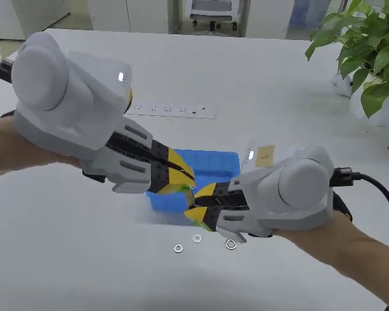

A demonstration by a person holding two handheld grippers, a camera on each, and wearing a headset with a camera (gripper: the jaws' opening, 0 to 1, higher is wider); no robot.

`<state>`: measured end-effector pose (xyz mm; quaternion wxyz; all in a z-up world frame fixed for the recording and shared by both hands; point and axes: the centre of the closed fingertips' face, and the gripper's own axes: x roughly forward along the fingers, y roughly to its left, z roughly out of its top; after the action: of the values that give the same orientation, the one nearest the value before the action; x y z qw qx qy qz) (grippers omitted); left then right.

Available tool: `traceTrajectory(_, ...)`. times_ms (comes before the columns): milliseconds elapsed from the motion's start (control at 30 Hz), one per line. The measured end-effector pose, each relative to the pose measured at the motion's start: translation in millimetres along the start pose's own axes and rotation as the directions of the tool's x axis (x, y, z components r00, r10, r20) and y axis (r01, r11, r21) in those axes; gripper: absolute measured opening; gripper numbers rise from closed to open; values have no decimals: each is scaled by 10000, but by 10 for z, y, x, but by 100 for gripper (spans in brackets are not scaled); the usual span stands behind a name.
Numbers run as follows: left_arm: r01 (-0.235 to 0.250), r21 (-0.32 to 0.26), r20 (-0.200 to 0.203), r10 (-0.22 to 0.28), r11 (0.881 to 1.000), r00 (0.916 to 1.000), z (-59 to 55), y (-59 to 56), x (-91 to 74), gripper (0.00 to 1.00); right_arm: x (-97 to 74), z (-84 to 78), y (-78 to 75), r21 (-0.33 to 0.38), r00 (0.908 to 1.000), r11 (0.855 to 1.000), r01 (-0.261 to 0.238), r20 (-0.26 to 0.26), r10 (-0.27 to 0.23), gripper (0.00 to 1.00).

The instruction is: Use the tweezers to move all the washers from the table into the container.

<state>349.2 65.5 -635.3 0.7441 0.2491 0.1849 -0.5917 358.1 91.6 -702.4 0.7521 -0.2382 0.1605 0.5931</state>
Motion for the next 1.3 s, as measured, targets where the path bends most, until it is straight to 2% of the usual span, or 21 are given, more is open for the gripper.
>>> traceTrajectory(133,-83,128,77,82,9999,9999,22,90,-17,6,-3,31,-100,-79,10000,9999,74,43,-74,11)
traceTrajectory(300,-207,229,328,200,9995,9993,85,282,-53,6,-1,110,-299,-77,9992,9995,317,252,-315,11)
traceTrajectory(467,-203,558,287,187,9982,9994,140,457,-34,6,43,175,-489,-138,9983,9988,471,346,-466,11)
traceTrajectory(600,-126,741,167,114,9972,9998,131,577,33,6,99,155,-619,-239,9982,9983,527,316,-519,11)
traceTrajectory(667,-37,821,96,29,9966,9999,83,681,66,6,128,129,-665,-213,9982,9984,531,302,-524,11)
traceTrajectory(800,160,898,-267,-136,9958,9995,-43,771,146,6,202,13,-737,-190,9988,9986,487,95,-485,11)
traceTrajectory(900,243,738,-316,-221,9970,9993,-154,849,243,6,270,-89,-783,-111,9991,9991,416,-33,-416,11)
traceTrajectory(1067,455,429,-348,-440,9980,9984,-296,892,409,6,386,-275,-837,79,9992,9996,271,-280,-269,11)
traceTrajectory(1133,489,310,-359,-478,9983,9982,-310,879,445,6,423,-357,-870,140,9988,9996,262,-409,-256,11)
traceTrajectory(1200,506,93,-238,-503,9987,9984,-379,927,497,6,437,-400,-886,268,9988,9994,239,-442,-227,11)
traceTrajectory(1300,491,84,-285,-489,9988,9984,-413,905,526,6,470,-466,-884,350,9986,9992,179,-508,-161,11)
